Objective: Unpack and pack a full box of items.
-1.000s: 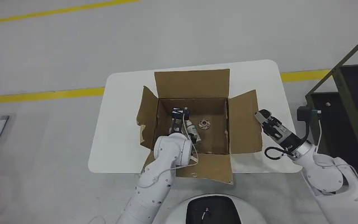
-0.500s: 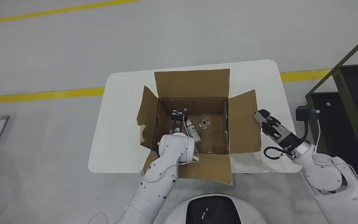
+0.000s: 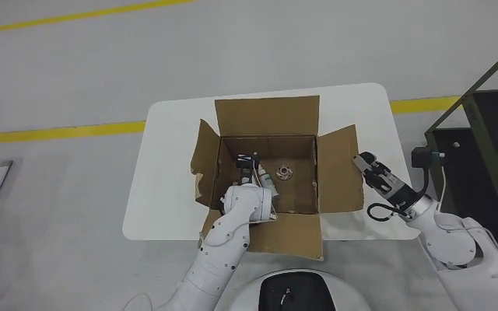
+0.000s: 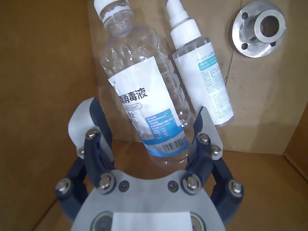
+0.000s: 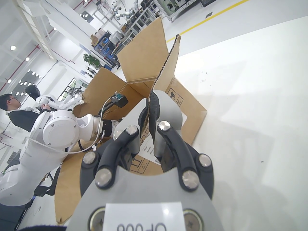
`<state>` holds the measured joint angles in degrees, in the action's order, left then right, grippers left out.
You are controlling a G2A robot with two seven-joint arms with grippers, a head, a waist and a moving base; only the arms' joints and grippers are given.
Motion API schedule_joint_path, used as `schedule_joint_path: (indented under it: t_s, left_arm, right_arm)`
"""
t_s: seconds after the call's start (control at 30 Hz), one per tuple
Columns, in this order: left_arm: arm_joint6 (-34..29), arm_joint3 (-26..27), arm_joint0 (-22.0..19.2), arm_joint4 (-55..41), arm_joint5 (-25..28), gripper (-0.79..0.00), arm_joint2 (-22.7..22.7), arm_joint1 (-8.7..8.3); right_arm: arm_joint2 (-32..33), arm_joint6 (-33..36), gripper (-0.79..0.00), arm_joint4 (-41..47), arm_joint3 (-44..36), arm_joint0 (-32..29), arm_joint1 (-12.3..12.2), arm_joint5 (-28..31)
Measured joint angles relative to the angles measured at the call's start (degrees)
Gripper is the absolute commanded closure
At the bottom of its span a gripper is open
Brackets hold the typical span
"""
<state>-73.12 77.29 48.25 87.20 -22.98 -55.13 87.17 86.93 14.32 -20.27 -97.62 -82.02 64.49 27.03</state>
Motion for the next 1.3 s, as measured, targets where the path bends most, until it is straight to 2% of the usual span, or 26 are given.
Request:
schedule_joint_path:
  t_s: [0.1, 0.13, 0.17, 0.23, 0.3, 0.33, 0.4, 0.73, 1.0, 1.3]
  left_arm:
    - [0.1, -0.7, -0.1, 0.3, -0.2, -0.72, -0.1, 0.25]
    - [0.1, -0.9, -0.1, 0.4, -0.3, -0.616, -0.2, 0.32]
    - [0.1, -1.2, -0.2, 0.6, -0.3, -0.557, -0.3, 0.4]
    - [0.1, -1.5, -0.2, 0.8, -0.3, -0.351, -0.4, 0.52]
    - [0.0, -1.7, -0.2, 1.2, -0.3, -0.249, -0.6, 0.65]
    - [0.0, -1.7, -0.2, 1.3, -0.3, -0.231, -0.7, 0.69]
    - [0.0, -1.8, -0.1, 1.6, -0.2, 0.0, -1.0, 0.78]
    - [-0.5, 0.1, 0.5, 2.3, 0.4, 0.0, -2.2, 1.26]
    - [-1.4, 5.3, 0.2, -1.6, 1.5, 0.0, -4.3, 1.77]
    - [-2.8, 10.1, -1.3, -6.6, 1.9, 0.0, -4.7, 2.68]
  right_arm:
    - [0.1, 0.1, 0.0, -0.1, 0.0, 0.0, 0.0, 0.1]
    - [0.1, 0.1, 0.0, -0.1, 0.0, 0.1, 0.0, 0.1]
    - [0.1, 0.1, 0.0, -0.1, 0.1, 0.1, 0.0, 0.2]
    - [0.1, 0.2, 0.0, 0.0, 0.1, 0.1, 0.0, 0.2]
    - [0.2, 0.3, 0.0, 0.0, 0.2, 0.2, 0.0, 0.3]
    - [0.2, 0.4, 0.0, 0.1, 0.3, 0.3, 0.0, 0.3]
    - [0.1, 0.4, 0.0, 0.1, 0.4, 0.4, 0.0, 0.3]
    - [0.1, 0.6, 0.0, 0.3, 1.5, 1.0, 0.0, 0.7]
    - [1.8, 1.8, 0.0, -0.6, 4.3, 3.0, -0.3, 2.2]
    - [3.3, 6.3, 0.0, -0.3, 10.1, 8.1, -1.0, 6.8]
